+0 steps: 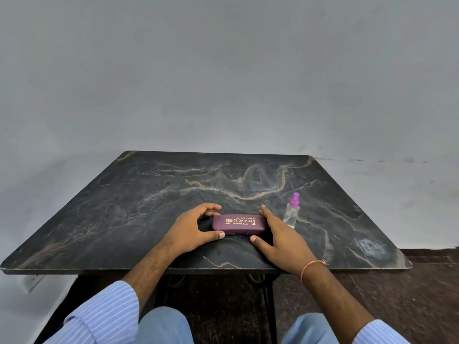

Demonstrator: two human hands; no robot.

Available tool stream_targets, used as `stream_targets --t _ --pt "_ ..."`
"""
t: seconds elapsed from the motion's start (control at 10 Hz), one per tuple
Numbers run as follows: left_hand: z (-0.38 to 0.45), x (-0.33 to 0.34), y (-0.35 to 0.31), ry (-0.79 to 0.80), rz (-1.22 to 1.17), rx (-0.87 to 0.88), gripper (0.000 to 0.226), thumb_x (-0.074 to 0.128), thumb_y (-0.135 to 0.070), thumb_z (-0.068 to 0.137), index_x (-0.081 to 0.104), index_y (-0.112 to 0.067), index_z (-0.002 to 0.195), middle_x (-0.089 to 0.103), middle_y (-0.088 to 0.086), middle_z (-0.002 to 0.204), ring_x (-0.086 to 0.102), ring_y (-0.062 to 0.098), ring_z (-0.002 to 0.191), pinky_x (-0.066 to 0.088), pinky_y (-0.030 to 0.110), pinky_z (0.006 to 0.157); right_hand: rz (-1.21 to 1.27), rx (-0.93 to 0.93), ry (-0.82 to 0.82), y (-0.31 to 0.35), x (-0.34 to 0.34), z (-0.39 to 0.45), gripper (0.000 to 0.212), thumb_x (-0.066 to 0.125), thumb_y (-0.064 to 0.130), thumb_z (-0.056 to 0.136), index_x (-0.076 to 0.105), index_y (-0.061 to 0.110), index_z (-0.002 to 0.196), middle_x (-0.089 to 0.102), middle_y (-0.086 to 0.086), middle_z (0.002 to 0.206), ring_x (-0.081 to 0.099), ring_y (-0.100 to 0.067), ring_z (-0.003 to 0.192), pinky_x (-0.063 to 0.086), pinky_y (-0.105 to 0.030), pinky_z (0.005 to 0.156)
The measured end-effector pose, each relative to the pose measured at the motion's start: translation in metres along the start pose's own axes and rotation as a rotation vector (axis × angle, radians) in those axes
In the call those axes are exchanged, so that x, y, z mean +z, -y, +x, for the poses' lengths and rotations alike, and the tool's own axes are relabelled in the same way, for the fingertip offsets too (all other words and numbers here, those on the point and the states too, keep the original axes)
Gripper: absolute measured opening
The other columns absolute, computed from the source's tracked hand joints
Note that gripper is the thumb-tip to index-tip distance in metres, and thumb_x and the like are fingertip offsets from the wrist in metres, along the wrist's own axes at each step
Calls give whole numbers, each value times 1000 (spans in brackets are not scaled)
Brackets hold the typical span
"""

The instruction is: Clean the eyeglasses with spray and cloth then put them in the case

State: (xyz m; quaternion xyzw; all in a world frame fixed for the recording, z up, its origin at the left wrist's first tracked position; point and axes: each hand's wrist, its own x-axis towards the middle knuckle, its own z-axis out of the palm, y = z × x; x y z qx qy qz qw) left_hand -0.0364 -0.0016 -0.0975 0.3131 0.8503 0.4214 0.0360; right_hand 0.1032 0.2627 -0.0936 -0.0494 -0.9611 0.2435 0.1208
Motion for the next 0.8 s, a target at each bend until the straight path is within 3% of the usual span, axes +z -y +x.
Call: stream_targets --t 0.1,0.2,0.3,0.4,0.5,0.6,0.7,0.8 --pt "3 2 -1 8 14 9 73 99 -48 77 62 -51 140 76 -32 126 62 -16 128 51 37 122 -35 7 2 -4 -2 -3 94 60 65 97 14 32 172 40 12 171 45 -10 152 46 -33 116" --pt "1 -1 -2 35 56 18 83 95 -55 79 57 -43 152 70 -26 141 61 -9 135 49 38 124 -66 15 19 -8 -4 -4 95 55 70 96 11 31 172 40 10 172 46 -12 152 48 -36 115" --pt "-5 -8 -3 140 317 25 106 66 -88 81 37 -38 169 47 -17 171 43 8 160 34 41 134 -128 26 54 -12 -5 -5 99 46 76 97 7 26 173 35 6 175 41 -15 156 43 -36 118" --pt "-10 -12 -4 256 602 -2 118 26 -104 83 7 -36 178 6 -18 186 3 10 173 7 51 141 -235 41 95 -12 -6 -7 103 31 81 97 2 18 173 19 0 181 21 -18 165 23 -36 131" --pt "-14 -12 -9 276 695 -17 117 12 -103 82 -3 -37 178 -10 -20 186 -9 11 173 2 53 141 -325 41 131 -8 -7 -6 104 17 84 96 1 16 173 4 -2 183 2 -16 168 6 -38 137" --pt "-12 -11 -9 269 728 -24 119 3 -105 78 -7 -39 177 -16 -23 183 -14 10 172 1 52 141 -373 48 144 -6 -6 -6 105 8 87 94 3 18 173 -6 0 182 -7 -14 167 1 -39 137" --pt "-13 -10 -1 279 730 -6 119 0 -107 78 -7 -41 177 -16 -24 183 -14 8 171 2 51 141 -412 29 116 -12 -1 -8 103 9 86 97 11 15 173 2 -2 182 -2 -16 168 5 -41 137" --pt "-14 -6 7 263 741 23 112 16 -103 89 1 -37 178 -6 -19 186 -5 14 174 9 53 139 -406 16 122 -15 3 -10 97 20 80 104 20 11 171 13 -6 181 6 -20 168 15 -48 136"
